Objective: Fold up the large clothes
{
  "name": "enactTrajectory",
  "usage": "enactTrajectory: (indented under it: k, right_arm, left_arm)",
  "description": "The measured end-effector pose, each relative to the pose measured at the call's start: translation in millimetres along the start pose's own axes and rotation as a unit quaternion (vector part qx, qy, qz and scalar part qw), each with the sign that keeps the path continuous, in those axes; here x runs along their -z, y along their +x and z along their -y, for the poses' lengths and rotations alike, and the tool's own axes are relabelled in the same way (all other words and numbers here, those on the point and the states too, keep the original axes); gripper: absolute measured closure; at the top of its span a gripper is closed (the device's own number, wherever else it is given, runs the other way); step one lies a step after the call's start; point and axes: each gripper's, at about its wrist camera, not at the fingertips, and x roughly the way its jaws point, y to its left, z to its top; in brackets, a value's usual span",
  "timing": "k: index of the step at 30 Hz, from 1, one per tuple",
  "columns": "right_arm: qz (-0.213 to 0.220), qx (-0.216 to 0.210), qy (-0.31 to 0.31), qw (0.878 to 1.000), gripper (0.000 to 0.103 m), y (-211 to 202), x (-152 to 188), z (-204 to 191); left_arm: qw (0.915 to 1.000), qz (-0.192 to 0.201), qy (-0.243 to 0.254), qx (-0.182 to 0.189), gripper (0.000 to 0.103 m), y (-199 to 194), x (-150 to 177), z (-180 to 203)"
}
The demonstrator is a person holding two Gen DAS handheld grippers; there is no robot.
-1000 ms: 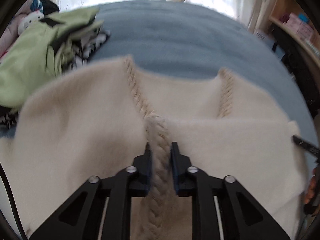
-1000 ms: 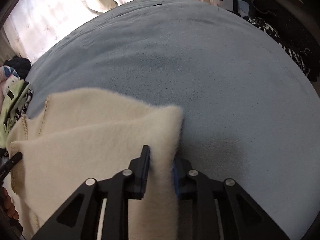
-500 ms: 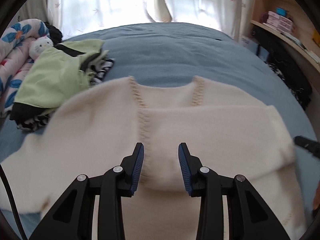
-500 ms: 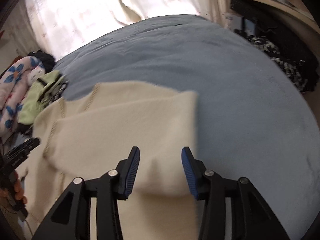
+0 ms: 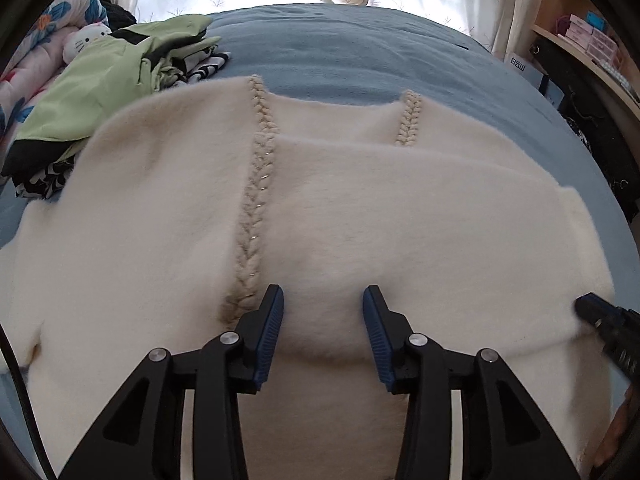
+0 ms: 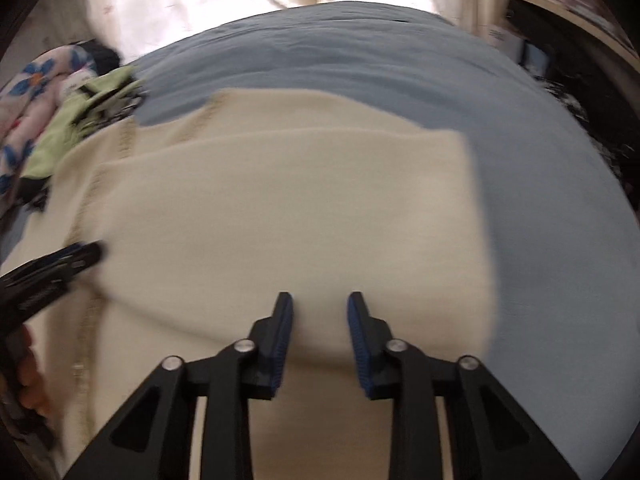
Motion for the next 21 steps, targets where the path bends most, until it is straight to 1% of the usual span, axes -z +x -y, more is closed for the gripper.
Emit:
enactTrajectory:
  k: [1,3,4,7,9,10,13,16,18,21]
  right_arm:
    - [0.000,-0.005,0.020,1.000,0.103,-2,1,17]
    - [0.003,-0.017,0.044,0.999,0.103,-7,4,34]
    - [0.006,-0.018,0.047,0.999,0.103,-10,6,37]
    - [0.006,0.000,0.039,0.999,0.103,-12,8,32]
    - [0.005,0.008,0.038,0.999,0.102,-12,7,28]
    - [0.005,0.007,0.040,0.999,0.100,-13,6,26]
    - [0.002,0.012,0.043,0.999,0.099,-13,4,25]
    - [0.000,-0.003,0.056,0.998,0.090,-18,6,25]
    - [-0.002,-0.013,0.065,0.998,0.081,-22,9,24]
    - [-0.002,-0.014,0.068,0.998,0.077,-28,13,21]
  left_arm:
    - [1.0000,-0.001,-0.004,0.005,0.062,-1,0,-4]
    - [1.0000,-0.003,-0.005,0.008,0.062,-1,0,-7]
    - [1.0000,-0.002,-0.004,0.007,0.062,-1,-1,-7]
    - [1.0000,0.002,0.006,-0.005,0.061,-2,3,-3]
    - [0.9999,0.002,0.008,-0.009,0.055,-4,5,-1]
    - [0.9999,0.002,0.008,-0.007,0.054,-6,6,-1]
    - [1.0000,-0.001,0.006,-0.007,0.048,-9,8,-2]
    - [0.9999,-0.009,0.002,-0.007,0.044,-11,10,-3]
    - [0.9999,-0.013,-0.001,-0.007,0.044,-15,12,-5]
    - [0.9998,-0.018,-0.007,0.001,0.044,-23,15,-6]
